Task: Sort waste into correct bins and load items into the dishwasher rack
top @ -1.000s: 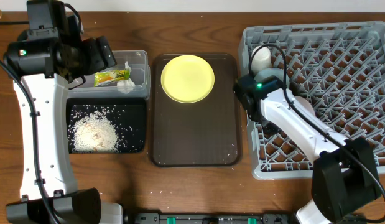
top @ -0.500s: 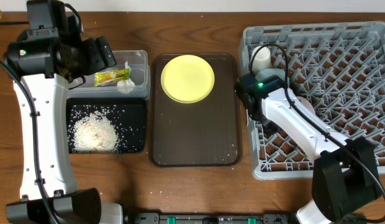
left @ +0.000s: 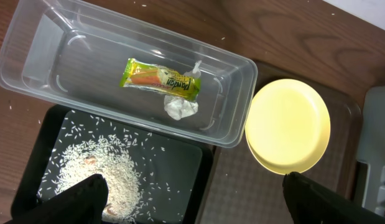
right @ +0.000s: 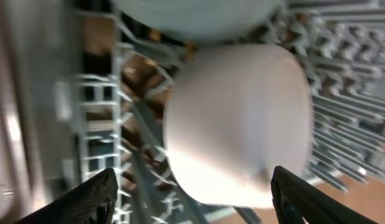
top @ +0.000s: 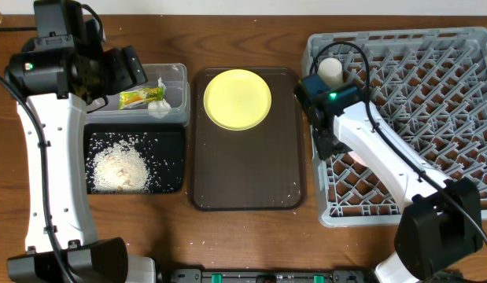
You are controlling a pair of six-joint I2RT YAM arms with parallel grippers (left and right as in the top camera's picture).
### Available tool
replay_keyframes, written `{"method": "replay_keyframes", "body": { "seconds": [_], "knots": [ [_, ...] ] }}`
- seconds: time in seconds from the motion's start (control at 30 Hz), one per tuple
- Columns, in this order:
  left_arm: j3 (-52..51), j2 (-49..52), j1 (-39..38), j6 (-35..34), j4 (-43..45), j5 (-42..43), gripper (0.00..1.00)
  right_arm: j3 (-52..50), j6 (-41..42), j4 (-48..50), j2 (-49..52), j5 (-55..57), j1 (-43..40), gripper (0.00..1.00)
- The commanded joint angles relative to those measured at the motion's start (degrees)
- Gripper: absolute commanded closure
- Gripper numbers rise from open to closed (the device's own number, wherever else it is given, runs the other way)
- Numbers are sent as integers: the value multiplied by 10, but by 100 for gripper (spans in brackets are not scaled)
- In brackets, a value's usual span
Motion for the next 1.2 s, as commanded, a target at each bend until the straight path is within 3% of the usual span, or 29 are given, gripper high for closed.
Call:
{"method": "replay_keyframes", "body": {
  "seconds": [0.0,0.53,0.93,1.17],
  "knots": [
    [7,-1,2,-7,-2,-7,7,11,-23,0,-1,-31,-5,23],
    [7,-1,2,-7,-2,-7,7,8,-23,-72,0,39,-6,18],
    [7,-1,2,-7,-2,-7,7,-51,-23,-61,0,68,-19,20],
    [7,-1,2,-7,-2,-7,7,-57,-16,-38,0,77,-31,34]
  ]
}}
